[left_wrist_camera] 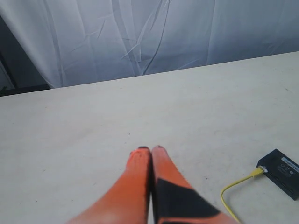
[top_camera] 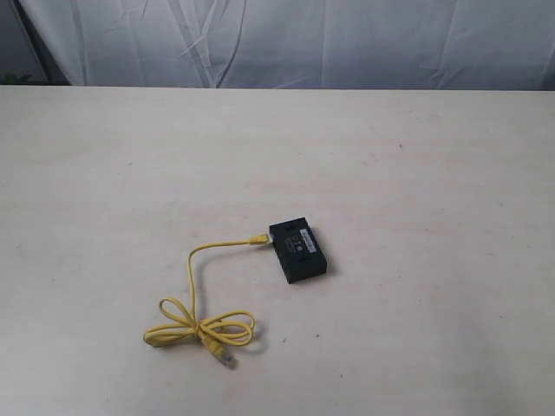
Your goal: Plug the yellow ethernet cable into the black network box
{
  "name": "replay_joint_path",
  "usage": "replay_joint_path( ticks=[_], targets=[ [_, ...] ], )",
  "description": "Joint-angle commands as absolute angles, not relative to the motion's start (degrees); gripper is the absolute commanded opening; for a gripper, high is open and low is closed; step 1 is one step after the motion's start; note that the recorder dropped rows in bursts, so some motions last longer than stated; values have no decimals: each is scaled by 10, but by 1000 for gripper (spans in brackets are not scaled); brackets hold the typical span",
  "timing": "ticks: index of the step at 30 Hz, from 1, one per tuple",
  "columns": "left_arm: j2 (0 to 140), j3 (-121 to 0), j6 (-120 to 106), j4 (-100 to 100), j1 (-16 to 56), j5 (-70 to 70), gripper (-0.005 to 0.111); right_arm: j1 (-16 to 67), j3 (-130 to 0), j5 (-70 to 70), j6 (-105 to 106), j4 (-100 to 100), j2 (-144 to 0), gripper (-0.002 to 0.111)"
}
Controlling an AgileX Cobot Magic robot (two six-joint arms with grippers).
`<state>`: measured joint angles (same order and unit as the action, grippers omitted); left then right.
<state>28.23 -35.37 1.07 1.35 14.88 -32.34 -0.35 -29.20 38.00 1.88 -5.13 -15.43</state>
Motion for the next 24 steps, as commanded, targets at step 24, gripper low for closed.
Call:
replay_joint_path(
  ticks=[24],
  targets=[
    [278, -352, 11, 12, 149, -312, 0, -5, -289, 371, 19, -52, -141, 0]
  ],
)
